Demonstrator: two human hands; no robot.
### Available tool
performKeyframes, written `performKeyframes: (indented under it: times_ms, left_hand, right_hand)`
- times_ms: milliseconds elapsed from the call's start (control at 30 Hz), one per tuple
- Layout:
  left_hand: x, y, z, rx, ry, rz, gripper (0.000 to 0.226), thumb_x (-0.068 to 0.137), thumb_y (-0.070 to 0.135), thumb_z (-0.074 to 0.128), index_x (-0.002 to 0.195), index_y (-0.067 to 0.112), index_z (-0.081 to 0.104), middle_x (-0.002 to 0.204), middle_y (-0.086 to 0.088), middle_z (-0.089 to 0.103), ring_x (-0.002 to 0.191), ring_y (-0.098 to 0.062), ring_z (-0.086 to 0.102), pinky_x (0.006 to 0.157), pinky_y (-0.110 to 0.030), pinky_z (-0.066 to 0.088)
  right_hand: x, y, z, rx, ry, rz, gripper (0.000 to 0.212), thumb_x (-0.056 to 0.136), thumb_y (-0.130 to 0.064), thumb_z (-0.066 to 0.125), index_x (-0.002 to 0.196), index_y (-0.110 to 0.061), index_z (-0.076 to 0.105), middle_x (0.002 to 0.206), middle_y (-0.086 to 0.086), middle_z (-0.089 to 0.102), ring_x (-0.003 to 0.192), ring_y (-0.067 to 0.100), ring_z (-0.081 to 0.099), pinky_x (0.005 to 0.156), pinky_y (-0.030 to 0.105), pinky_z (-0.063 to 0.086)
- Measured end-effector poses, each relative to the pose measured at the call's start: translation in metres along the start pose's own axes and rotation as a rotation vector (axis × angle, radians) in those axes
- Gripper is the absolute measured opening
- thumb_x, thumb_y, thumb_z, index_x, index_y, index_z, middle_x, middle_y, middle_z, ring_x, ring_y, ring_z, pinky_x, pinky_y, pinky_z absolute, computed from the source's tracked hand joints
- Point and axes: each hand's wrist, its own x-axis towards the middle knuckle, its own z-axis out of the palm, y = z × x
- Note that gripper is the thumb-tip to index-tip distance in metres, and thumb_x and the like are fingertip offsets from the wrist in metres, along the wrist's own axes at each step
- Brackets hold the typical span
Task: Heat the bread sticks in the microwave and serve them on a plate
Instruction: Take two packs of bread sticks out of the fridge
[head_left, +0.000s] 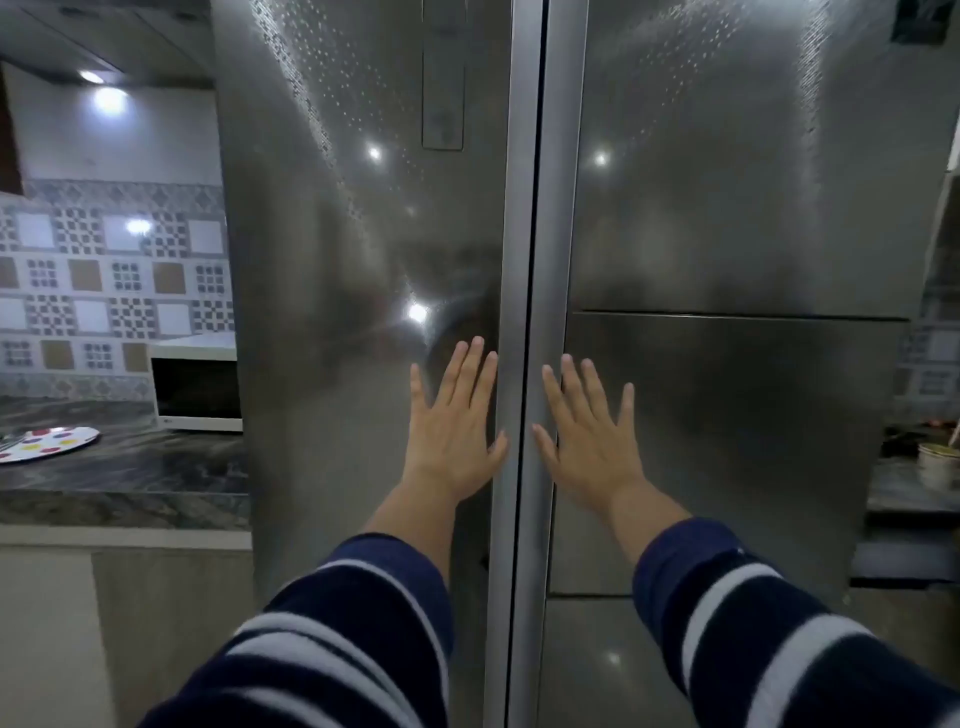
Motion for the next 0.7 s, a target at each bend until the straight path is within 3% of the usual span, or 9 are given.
performKeyframes:
  times_ms: [267, 367, 500, 533, 600, 633, 700]
  left_hand:
    - [0.075, 0.004, 0.041, 0.112, -0.144, -0.096, 0.135, 0.071, 0.061, 0.069, 0.139, 0.007, -0.035, 0.148, -0.011, -0.041, 0.137, -0.026, -0.037, 0.111, -0.058, -0.011]
    - [0.082, 0.006, 0.056, 0.101, -0.209, -0.158, 0.142, 0.067, 0.057, 0.075, 0.138, 0.005, -0.036, 0.148, -0.012, -0.043, 0.138, -0.028, -0.035, 0.115, -0.053, -0.007]
    - [0.083, 0.006, 0.072, 0.134, -0.184, -0.192, 0.15, 0.064, 0.06, 0.076, 0.132, 0.004, -0.045, 0.142, -0.013, -0.05, 0.134, -0.029, -0.041, 0.112, -0.05, -0.014]
    - [0.083, 0.005, 0.074, 0.143, -0.175, -0.197, 0.151, 0.063, 0.06, 0.076, 0.129, 0.004, -0.048, 0.139, -0.013, -0.053, 0.133, -0.028, -0.043, 0.111, -0.05, -0.016]
    - [0.083, 0.004, 0.075, 0.148, -0.171, -0.194, 0.154, 0.063, 0.06, 0.077, 0.124, 0.004, -0.053, 0.135, -0.012, -0.057, 0.13, -0.028, -0.046, 0.11, -0.049, -0.016]
    - [0.083, 0.004, 0.075, 0.15, -0.172, -0.195, 0.154, 0.063, 0.06, 0.077, 0.123, 0.004, -0.054, 0.134, -0.012, -0.058, 0.13, -0.028, -0.046, 0.11, -0.049, -0.016]
    - [0.083, 0.004, 0.074, 0.157, -0.177, -0.195, 0.154, 0.062, 0.06, 0.077, 0.122, 0.004, -0.054, 0.134, -0.012, -0.057, 0.131, -0.028, -0.044, 0.11, -0.049, -0.015]
  right_hand:
    - [0.075, 0.02, 0.042, -0.108, 0.06, -0.14, 0.067, 0.096, -0.054, 0.007, 0.143, -0.018, -0.023, 0.157, 0.0, -0.022, 0.142, 0.017, -0.027, 0.111, 0.056, -0.017]
    - [0.083, 0.019, 0.056, -0.1, 0.079, -0.159, 0.067, 0.096, -0.053, 0.009, 0.145, -0.018, -0.02, 0.159, 0.001, -0.016, 0.144, 0.017, -0.022, 0.111, 0.056, -0.019]
    - [0.09, 0.021, 0.069, -0.172, 0.072, -0.161, 0.067, 0.097, -0.053, 0.009, 0.148, -0.015, -0.014, 0.161, 0.005, -0.009, 0.147, 0.021, -0.013, 0.109, 0.059, -0.02]
    - [0.092, 0.022, 0.069, -0.215, 0.061, -0.158, 0.067, 0.097, -0.052, 0.008, 0.15, -0.014, -0.007, 0.161, 0.007, -0.002, 0.148, 0.022, -0.009, 0.109, 0.061, -0.019]
    - [0.094, 0.022, 0.065, -0.318, 0.04, -0.163, 0.065, 0.098, -0.05, 0.013, 0.149, -0.011, 0.024, 0.155, 0.011, 0.025, 0.148, 0.026, 0.008, 0.108, 0.066, -0.014]
    - [0.094, 0.021, 0.063, -0.361, 0.027, -0.17, 0.061, 0.098, -0.048, 0.018, 0.139, -0.011, 0.042, 0.146, 0.011, 0.039, 0.145, 0.027, 0.015, 0.107, 0.068, -0.012]
    - [0.095, 0.019, 0.059, -0.456, -0.031, -0.198, 0.048, 0.097, -0.044, 0.03, 0.118, -0.014, 0.062, 0.13, 0.009, 0.052, 0.14, 0.026, 0.02, 0.103, 0.072, -0.01]
